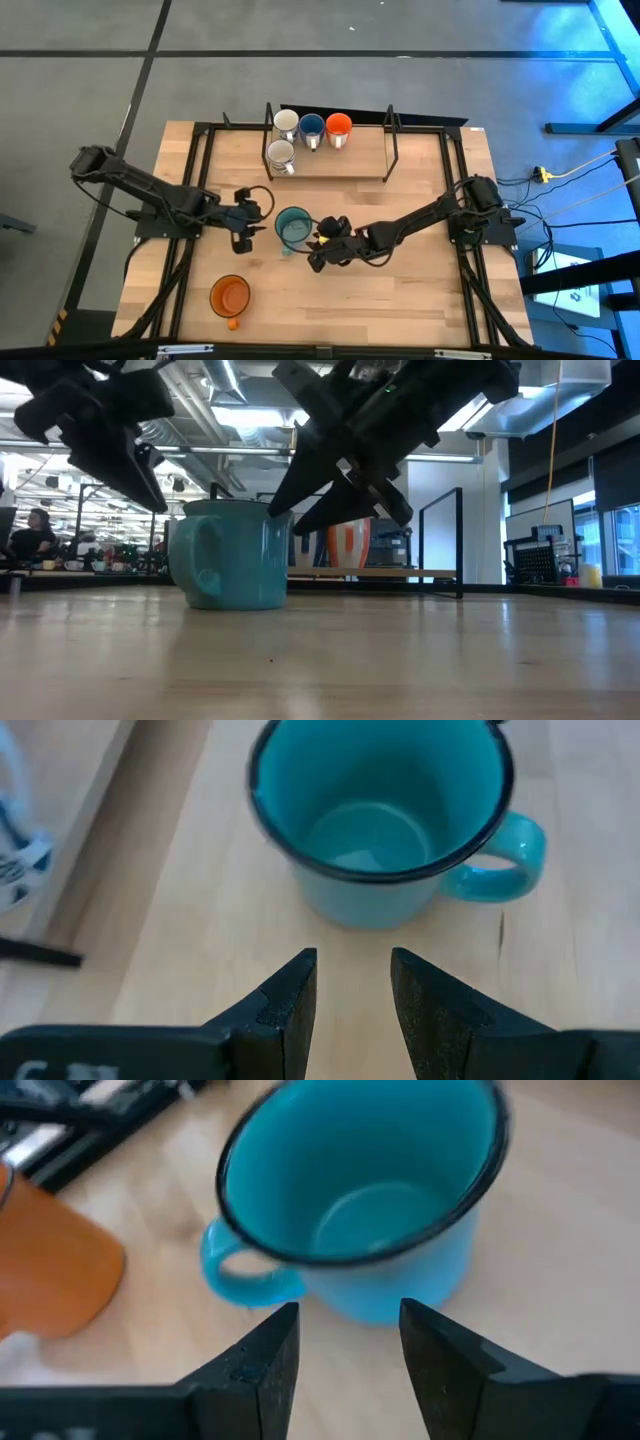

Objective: Place coffee mugs
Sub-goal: Put the green mug on the shelf

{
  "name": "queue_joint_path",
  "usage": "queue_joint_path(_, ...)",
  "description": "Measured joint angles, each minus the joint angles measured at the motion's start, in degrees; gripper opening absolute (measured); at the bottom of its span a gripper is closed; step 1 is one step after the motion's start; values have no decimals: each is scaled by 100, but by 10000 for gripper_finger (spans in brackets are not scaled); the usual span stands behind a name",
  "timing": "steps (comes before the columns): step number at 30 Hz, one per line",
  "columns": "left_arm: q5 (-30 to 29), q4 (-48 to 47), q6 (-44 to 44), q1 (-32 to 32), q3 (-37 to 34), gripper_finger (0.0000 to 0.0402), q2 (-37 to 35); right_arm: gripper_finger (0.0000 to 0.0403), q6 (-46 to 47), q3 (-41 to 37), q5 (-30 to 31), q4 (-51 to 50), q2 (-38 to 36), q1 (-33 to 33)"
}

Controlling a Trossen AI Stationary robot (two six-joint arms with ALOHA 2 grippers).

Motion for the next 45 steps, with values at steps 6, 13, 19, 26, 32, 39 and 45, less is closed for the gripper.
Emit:
queue_joint_path(6,6,1188,42,0,-308,125,367,161,-34,0,208,-11,1,0)
queue_joint_path(13,155,1958,39,0,-396,125,841,161,-231,0,255,-115,35,-129)
queue_joint_path(19,848,2364,33,-48,-396,125,1045,161,-490,0,530,-505,35,-428)
queue_joint_path(26,1243,2398,-4,-70,-394,125,969,161,-678,-11,342,-1184,-197,-604)
queue_joint_path(32,1543,967,21,-70,42,125,342,161,-655,218,330,-1004,-643,73)
queue_joint_path(39,1512,-337,332,-70,236,125,-469,160,-669,1606,857,-1822,-72,759)
queue_joint_path(45,1316,-895,493,-62,241,125,-905,136,-515,3192,1076,-3575,722,836)
